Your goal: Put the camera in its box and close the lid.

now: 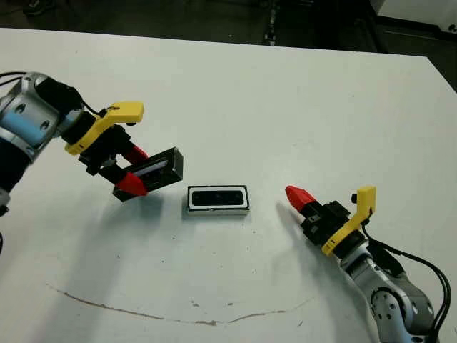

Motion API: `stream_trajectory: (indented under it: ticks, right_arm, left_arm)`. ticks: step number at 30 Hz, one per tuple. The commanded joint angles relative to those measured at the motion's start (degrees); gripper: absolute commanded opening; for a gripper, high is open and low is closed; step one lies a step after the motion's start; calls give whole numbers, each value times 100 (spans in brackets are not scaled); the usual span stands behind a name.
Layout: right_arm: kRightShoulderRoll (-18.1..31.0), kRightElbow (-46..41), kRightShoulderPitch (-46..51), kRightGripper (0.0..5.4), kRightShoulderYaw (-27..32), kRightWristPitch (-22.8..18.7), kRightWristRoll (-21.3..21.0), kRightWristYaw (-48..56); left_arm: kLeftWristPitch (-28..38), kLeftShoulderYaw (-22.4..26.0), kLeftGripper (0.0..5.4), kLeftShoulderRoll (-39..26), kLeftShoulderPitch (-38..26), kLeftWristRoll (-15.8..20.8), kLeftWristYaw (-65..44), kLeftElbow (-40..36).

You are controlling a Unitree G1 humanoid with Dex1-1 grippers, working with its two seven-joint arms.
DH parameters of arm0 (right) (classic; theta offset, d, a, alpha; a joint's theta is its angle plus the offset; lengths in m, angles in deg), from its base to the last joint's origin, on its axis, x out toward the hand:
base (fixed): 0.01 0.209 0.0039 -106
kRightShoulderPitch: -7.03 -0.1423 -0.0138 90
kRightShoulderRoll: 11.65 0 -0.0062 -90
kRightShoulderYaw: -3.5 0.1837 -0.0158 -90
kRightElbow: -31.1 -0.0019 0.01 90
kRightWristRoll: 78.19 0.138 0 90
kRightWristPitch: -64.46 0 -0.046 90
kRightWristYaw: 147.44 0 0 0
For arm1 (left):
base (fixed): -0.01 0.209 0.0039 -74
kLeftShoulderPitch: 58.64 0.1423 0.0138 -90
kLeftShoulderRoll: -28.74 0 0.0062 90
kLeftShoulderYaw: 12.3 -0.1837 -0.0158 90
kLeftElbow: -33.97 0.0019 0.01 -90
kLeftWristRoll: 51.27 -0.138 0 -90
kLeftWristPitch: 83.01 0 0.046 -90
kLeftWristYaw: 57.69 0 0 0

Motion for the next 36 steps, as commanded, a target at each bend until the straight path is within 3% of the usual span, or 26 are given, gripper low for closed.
stream_trajectory:
  ticks: [1,12,36]
  right_arm:
    - [43,-34,6,0,19,-60,-19,-76]
    - [59,-2,-12,0,19,-33,-9,-37]
    - [37,-2,24,0,3,-32,-4,-53]
  left_arm:
    - [-454,154,316,81,235,-278,379,-634]
    - [-1947,393,316,244,683,-547,1484,-2090]
    - [-2225,44,316,495,708,-488,1576,-2217]
